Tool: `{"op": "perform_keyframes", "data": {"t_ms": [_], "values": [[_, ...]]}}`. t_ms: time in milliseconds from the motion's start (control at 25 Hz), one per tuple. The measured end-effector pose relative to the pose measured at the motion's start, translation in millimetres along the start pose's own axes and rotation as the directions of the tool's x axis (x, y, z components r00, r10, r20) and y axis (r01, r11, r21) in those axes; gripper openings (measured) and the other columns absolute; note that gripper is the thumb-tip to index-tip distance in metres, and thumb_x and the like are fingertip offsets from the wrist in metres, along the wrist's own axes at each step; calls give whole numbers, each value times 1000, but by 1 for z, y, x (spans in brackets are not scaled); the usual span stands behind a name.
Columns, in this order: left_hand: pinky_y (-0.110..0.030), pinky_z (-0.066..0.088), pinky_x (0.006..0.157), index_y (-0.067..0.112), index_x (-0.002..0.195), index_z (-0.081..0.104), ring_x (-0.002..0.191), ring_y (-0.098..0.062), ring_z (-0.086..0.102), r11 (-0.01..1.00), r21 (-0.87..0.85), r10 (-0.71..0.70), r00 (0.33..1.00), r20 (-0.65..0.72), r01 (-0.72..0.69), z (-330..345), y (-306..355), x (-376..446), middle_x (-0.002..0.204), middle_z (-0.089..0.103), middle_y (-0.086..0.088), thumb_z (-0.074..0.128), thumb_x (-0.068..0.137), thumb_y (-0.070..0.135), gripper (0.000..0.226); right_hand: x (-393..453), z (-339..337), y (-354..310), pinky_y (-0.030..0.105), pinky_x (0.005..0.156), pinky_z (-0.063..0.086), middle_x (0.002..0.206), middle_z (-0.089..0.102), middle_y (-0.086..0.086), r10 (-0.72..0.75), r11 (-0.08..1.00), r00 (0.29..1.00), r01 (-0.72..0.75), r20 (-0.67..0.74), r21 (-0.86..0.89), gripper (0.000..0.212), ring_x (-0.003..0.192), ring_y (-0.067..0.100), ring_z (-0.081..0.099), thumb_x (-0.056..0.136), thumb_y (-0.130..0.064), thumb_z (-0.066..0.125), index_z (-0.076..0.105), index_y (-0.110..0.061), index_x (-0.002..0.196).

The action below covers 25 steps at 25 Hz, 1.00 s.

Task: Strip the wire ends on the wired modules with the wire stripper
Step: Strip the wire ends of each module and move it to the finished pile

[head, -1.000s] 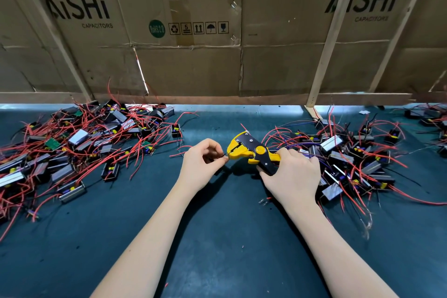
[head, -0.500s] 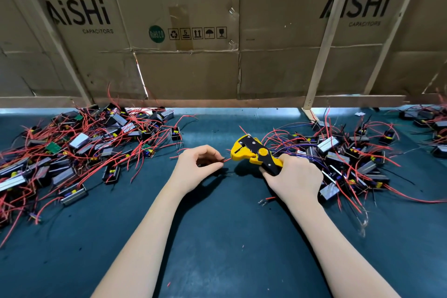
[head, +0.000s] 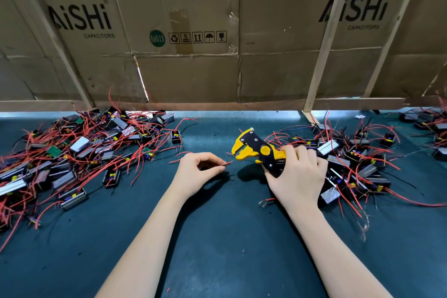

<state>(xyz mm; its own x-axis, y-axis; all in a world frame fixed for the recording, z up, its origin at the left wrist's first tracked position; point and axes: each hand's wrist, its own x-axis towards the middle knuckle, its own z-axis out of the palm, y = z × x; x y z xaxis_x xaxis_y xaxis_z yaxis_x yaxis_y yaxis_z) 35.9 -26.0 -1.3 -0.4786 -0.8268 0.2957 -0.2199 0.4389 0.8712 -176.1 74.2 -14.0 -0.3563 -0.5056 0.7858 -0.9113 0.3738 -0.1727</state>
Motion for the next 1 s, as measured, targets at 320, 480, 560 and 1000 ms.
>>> {"op": "perform_keyframes", "data": {"t_ms": [320,480,560,1000], "values": [[-21,54,76,17,82,77,76,-13,70,1000,13,-3,1000,-11,3,0,2,0,82,76,0,78,80,8,9,0,-5,-3,39,71,32,80,58,6,-91,995,995,92,27,-29,46,78,31,54,62,-48,81,62,-13,84],[-21,53,73,20,79,76,72,-13,69,998,55,-20,999,-34,21,1,2,-1,77,75,2,78,80,11,9,0,-7,-3,39,70,34,79,58,6,-87,996,995,89,52,-29,46,77,31,55,60,-47,82,61,-12,83],[-20,52,72,19,78,76,70,-10,68,998,60,-22,999,-45,24,2,2,0,76,75,2,78,80,10,9,0,-7,-4,39,70,35,79,58,6,-86,996,995,88,58,-33,48,76,31,55,58,-46,83,61,-12,83],[-10,41,69,19,77,74,69,-2,55,989,138,62,994,-93,-49,8,7,-2,89,66,6,78,79,9,11,0,-5,-4,38,70,29,78,57,5,-53,998,998,53,-16,-16,48,75,30,53,58,-47,82,60,-13,84]]}}
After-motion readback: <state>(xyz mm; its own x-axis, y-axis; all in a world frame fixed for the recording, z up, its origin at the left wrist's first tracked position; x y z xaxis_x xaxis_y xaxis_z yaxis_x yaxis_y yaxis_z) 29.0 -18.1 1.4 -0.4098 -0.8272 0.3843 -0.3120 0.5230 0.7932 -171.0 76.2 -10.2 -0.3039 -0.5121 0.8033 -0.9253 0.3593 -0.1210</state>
